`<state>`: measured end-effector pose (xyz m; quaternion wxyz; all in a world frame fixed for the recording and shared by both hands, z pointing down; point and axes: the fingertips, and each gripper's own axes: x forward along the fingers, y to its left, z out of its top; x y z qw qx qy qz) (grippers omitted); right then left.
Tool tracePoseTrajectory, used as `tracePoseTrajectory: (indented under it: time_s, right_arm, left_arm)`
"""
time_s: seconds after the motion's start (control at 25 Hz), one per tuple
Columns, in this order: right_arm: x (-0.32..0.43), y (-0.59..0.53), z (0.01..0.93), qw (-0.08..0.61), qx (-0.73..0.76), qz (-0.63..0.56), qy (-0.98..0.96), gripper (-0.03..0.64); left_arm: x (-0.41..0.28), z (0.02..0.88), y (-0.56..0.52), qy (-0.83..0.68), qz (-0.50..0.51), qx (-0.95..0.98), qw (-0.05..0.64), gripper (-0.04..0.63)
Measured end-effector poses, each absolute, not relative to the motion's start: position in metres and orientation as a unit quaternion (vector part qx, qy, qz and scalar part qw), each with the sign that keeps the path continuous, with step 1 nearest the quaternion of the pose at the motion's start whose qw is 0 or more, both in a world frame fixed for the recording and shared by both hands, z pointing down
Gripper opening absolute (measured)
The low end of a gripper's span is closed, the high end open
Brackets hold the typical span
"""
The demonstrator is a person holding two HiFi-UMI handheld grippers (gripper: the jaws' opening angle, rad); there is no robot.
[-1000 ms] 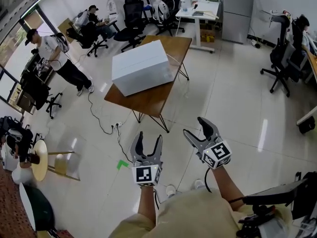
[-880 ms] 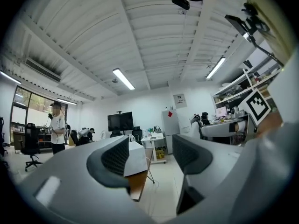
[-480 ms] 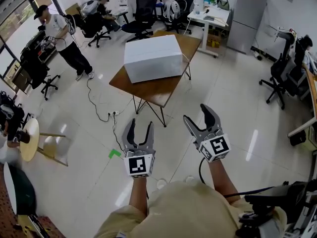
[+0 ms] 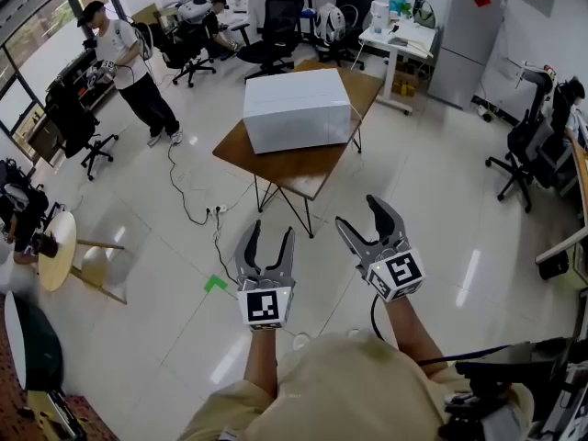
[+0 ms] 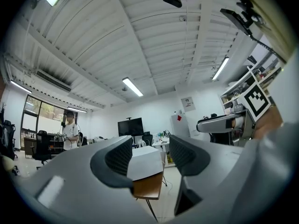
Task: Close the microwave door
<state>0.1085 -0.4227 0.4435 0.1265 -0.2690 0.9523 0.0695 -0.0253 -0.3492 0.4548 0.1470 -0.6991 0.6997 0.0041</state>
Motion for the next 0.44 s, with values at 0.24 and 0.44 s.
tracePoseTrajectory:
  time_s: [0.24,0.44]
  right_arm:
    - [0.131,-0.448,0.466,0.122,-0.260,0.062,0.956,0.319]
    - [0.132,-0.447,0.479,0.120,-0.239,0.087,0.960,0.319]
  left_arm:
    - [0.005,0.466,-0.367,0.698,-0.021,-0.700,0.149,0.249]
    - [0.012,0.500,-0.370,0.707,-0.058,-0.701,0.079,0.250]
